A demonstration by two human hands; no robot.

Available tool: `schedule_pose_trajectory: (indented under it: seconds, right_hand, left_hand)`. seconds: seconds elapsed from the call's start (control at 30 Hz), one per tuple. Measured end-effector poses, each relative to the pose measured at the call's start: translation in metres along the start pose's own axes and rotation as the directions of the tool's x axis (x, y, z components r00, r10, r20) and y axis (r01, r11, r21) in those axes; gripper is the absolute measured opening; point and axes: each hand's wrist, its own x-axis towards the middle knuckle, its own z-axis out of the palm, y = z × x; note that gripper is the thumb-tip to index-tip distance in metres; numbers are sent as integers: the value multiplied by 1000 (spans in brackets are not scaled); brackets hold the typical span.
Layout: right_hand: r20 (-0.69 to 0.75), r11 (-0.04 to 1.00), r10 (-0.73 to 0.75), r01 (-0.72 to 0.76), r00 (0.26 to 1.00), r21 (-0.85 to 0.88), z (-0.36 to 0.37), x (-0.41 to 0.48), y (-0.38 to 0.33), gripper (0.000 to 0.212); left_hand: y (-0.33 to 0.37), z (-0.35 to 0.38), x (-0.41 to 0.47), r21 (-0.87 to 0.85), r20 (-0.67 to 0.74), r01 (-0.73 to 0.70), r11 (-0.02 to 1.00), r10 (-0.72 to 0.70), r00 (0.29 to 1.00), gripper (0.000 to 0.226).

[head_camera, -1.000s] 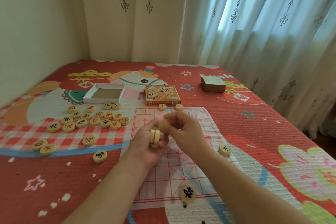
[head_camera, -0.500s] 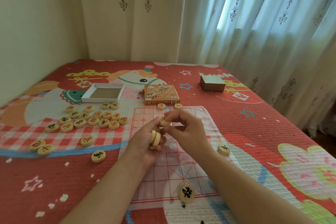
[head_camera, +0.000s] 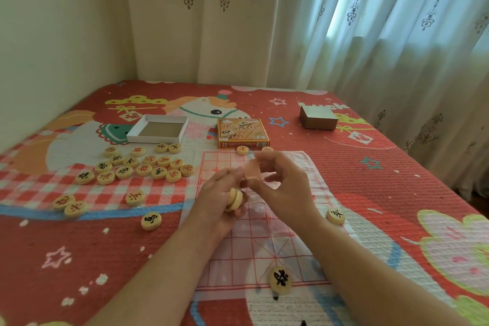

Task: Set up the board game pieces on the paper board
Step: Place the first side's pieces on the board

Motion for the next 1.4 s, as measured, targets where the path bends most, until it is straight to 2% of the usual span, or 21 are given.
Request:
schedule_pose_trajectory:
  seconds: [0.13,0.2,0.3,0.37,0.43,0.6,0.77,0.87,1.0,1.17,1.3,1.4]
  right_hand:
    - [5,953,-176,171,984,-251,-4,2,4,18]
    - [-21,952,-170,159,985,-262,-9,6,2,10]
    - [-31,979,90,-94,995,-182,-23,18,-2,7]
    - [-47,951,305,-307,951,-30,-37,28,3,9]
    - [-110,903,429,-430,897,18,-54,38,14,13]
    - [-214,805,565,-590,797,-68,-79,55,43,17]
    - [-135,705,655,-665,744,-246,-74,65,56,15]
    - [-152,658,685,-695,712,-291,-70,67,61,21]
    - [-200,617,662,-677,722,-402,-69,67,65,24]
    - [-215,638,643,-669,735,-381,-70,64,64,17]
    - [-210,767,544,-582,813,-269,-61,59,41,14]
    - [4,876,464,-458,886,-150,-40,46,4,7]
  left_hand:
    - [1,-2,1,-27,30,44,999,-43,999,9]
    - [2,-2,3,-63,44,78,995,-76,996,9]
    - [1,-5,6,-129,29,133,983,-131,991,9]
    - [0,-7,9,-159,20,145,977,-144,989,9]
    - [0,-8,10,-180,21,147,973,-146,989,9]
    - [1,-12,12,-253,39,175,951,-171,984,13]
    - [2,-13,13,-303,42,180,936,-175,984,16]
    - [2,-13,13,-323,51,194,926,-188,981,21]
    - [0,-12,13,-337,60,214,917,-205,977,26]
    - [2,-12,11,-322,80,236,917,-222,972,23]
    - [1,-11,11,-229,86,217,949,-202,976,15]
    - [0,-10,10,-198,108,205,959,-186,977,16]
